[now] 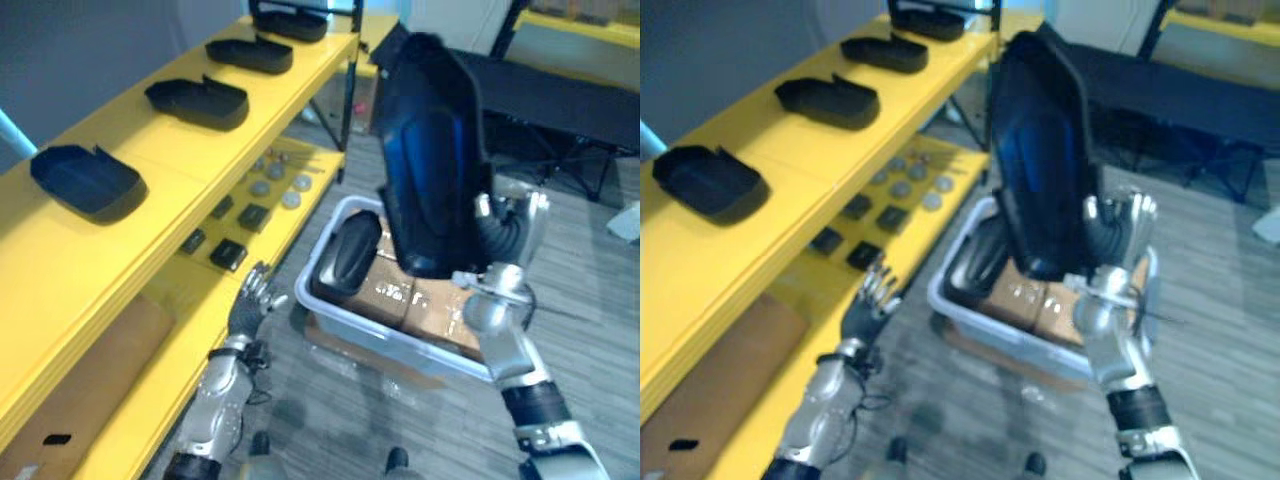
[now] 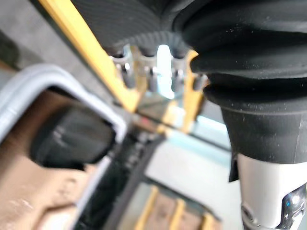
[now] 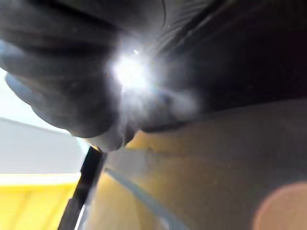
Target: Walk over and take plastic housings, then place them on the shelf
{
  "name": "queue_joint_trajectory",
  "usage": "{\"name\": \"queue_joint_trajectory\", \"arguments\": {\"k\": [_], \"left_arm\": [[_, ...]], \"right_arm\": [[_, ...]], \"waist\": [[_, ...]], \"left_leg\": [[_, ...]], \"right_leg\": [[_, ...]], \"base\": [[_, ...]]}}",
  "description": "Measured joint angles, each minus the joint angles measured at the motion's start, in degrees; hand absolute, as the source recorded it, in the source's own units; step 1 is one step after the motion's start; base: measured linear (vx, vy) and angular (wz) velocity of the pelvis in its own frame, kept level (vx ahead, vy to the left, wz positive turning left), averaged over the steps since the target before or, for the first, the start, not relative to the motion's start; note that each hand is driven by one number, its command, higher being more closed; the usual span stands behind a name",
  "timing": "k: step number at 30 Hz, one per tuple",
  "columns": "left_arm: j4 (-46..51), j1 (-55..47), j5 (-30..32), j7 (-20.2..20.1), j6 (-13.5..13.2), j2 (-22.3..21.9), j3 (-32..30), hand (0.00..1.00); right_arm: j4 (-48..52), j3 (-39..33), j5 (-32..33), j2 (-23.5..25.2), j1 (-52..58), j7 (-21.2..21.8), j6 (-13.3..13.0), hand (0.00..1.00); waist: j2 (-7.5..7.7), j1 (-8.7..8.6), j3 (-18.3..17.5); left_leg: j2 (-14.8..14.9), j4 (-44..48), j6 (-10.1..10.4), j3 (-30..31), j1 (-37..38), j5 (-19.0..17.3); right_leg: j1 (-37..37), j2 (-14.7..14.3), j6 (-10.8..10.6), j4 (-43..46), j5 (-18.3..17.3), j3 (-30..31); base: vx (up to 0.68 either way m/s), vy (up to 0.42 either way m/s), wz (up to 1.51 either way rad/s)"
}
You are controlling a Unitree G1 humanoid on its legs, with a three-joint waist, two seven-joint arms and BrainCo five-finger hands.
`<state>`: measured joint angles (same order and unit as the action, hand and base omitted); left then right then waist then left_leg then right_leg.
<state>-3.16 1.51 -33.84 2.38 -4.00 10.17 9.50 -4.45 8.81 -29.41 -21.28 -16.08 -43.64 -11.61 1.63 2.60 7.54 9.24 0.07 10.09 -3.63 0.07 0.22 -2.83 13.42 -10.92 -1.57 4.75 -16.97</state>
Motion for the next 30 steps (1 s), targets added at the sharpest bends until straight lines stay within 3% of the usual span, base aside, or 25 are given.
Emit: {"name": "queue_joint_trajectory", "arguments": {"k": [6, 20, 26, 27, 30], "left_arm": [[-0.41, 0.97, -1.49, -1.54, 3.04, -1.17, 0.39, 0.0], [-0.65, 1.77, -1.61, -5.22, 5.52, -1.51, 4.77, 0.0], [-1.73, 3.11, -1.59, -5.53, 6.34, -1.53, 5.8, 0.0], [-2.18, 3.11, -1.59, -5.53, 6.84, -1.36, 5.93, 1.0], [-2.55, 3.1, -1.59, -5.38, 7.87, -0.59, 6.54, 1.0]], "right_arm": [[-0.01, 4.43, -2.8, 1.18, 0.4, 2.67, -4.56, 1.0], [-5.28, 13.83, -4.69, 3.21, 2.48, 3.74, -5.84, 1.0], [-8.66, 16.38, -4.59, 4.23, 2.41, 3.46, -5.84, 1.0], [-9.46, 16.75, -4.56, 4.43, 2.3, 3.45, -5.85, 1.0], [-10.35, 17.38, -4.17, 4.96, 2.27, 3.41, -5.86, 1.0]], "waist": [[-0.33, -0.19, -1.54], [-0.79, 0.16, -3.87], [-0.72, 1.26, -3.93], [-0.61, 1.5, -4.0], [-0.27, 1.9, -4.21]], "left_leg": [[-0.09, -0.89, -0.03, 0.02, 0.13, 0.72], [-0.16, -1.49, -0.01, 0.9, -0.11, 1.33], [-0.03, -1.48, 0.07, 1.58, -0.16, 1.56], [-0.02, -1.48, 0.08, 1.66, -0.16, 1.57], [-0.02, -1.48, 0.09, 1.77, -0.22, 1.57]], "right_leg": [[-0.14, -0.12, 0.19, -0.95, 0.69, -0.17], [-0.39, -0.12, 0.23, -1.03, 0.78, -0.89], [-0.92, -0.32, 0.25, -1.31, 0.78, -1.72], [-1.0, -0.34, 0.25, -1.37, 0.78, -1.81], [-1.17, -0.37, 0.28, -1.66, 0.81, -1.99]], "base": [[-0.03, 0.004, -0.01], [-0.01, 0.002, 0.03], [-0.01, 0.0, 0.04], [0.0, 0.0, 0.0], [0.0, 0.003, 0.01]]}}
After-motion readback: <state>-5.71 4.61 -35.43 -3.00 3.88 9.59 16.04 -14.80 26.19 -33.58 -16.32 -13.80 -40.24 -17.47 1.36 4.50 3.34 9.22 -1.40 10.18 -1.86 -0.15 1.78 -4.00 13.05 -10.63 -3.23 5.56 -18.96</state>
